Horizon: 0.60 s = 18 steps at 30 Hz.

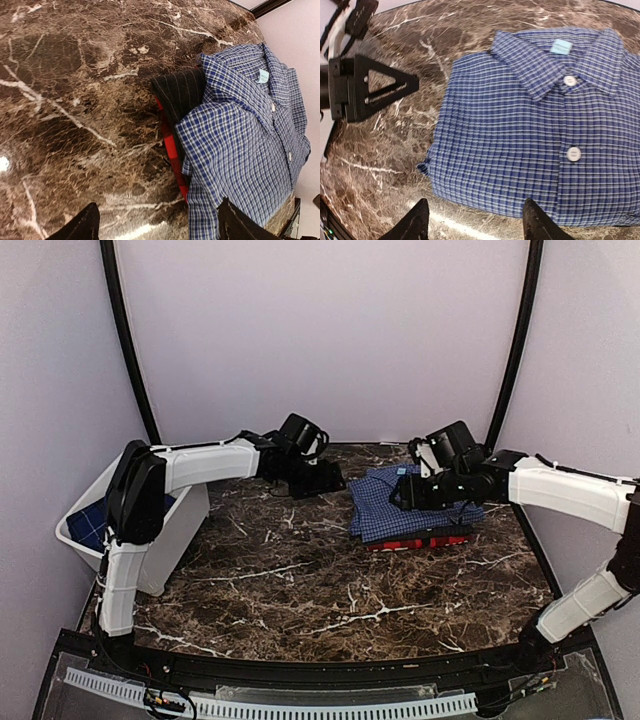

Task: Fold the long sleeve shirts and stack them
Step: Move the square-folded shirt to the corner of the board.

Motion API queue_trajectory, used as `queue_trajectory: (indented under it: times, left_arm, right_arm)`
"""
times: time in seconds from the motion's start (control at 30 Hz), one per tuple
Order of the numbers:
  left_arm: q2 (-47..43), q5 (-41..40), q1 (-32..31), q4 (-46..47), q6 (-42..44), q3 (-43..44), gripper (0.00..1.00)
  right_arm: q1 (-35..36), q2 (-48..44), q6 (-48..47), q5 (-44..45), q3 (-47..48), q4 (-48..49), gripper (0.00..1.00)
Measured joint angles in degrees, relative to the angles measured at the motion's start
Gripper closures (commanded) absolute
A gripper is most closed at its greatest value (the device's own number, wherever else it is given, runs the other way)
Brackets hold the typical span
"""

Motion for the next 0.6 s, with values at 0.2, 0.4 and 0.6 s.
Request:
queue_trajectory:
  times: [0.2, 0.4, 0.6]
  left_arm:
    - [-12.94, -3.15, 0.0, 0.66, 1.79, -10.29, 0.13]
    - [-23.58, -6.27, 0.28, 1.77, 2.71, -18.53, 0.05]
    - [-29.92, -9.2, 0.63, 2.14, 2.91, -24.41, 0.02]
  right_arm:
    - [8.09, 0.7, 2.67, 0.04, -0.22, 1.29, 0.22]
    - [13.97, 5.81, 5.29, -0.17, 0.0, 2.4, 0.03]
    - [18.1, 11.32, 8.44, -1.31, 1.01, 3.56, 0.01]
